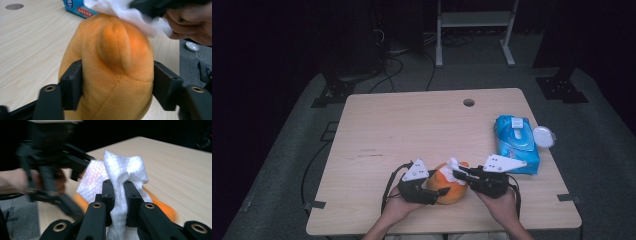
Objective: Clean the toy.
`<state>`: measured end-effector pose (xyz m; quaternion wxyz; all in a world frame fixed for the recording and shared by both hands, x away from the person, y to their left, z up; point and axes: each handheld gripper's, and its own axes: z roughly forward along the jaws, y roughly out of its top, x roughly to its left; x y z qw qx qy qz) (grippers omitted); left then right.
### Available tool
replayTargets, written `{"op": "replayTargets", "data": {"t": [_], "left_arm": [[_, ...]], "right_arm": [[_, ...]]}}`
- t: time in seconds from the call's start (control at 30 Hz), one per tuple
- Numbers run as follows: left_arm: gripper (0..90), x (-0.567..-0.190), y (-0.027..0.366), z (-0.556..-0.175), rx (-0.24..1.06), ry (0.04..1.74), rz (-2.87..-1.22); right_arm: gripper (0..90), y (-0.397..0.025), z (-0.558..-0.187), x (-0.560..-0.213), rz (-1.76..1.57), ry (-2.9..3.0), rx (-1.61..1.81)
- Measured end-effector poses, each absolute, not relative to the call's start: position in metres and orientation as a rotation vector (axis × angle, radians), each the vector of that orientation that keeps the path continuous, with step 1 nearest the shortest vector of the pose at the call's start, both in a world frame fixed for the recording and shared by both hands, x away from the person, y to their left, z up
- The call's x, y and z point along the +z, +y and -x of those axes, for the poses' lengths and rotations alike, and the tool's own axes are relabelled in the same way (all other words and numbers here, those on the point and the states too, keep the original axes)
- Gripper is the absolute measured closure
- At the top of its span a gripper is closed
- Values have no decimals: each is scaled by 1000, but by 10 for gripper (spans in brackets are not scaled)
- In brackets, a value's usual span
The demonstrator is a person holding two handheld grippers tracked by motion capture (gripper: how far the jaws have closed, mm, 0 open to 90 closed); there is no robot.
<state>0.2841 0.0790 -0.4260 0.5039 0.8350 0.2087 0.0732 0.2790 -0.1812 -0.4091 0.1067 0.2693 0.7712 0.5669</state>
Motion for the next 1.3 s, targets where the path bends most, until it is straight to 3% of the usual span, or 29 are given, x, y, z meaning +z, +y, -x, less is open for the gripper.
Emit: {"op": "replayTargets", "data": {"t": [0.07,0.3,0.4,0.43,0.53,0.57,0.7,0.9,1.07,1.3], "left_arm": [[264,-426,78,-285,165,509,-2015],[345,-427,74,-275,233,426,-2059],[341,-427,74,-274,226,405,-2068],[330,-427,74,-276,212,410,-2064],[182,-425,76,-282,121,484,-2029],[180,-426,76,-283,113,483,-2030],[292,-427,71,-275,167,407,-2062],[331,-428,66,-266,223,339,-2106],[290,-429,63,-266,207,336,-2105],[281,-431,65,-267,206,330,-2114]], "right_arm": [[803,-185,-278,-410,-801,2275,1659],[803,-162,-262,-397,-651,2315,1639],[804,-173,-271,-401,-723,2318,1660],[804,-177,-274,-404,-754,2315,1672],[804,-183,-273,-406,-765,2311,1652],[804,-183,-271,-406,-762,2314,1652],[805,-173,-264,-399,-700,2329,1695],[806,-162,-264,-397,-636,2379,1633],[805,-190,-276,-405,-797,2348,1594],[805,-159,-259,-397,-639,2410,1652]]}}
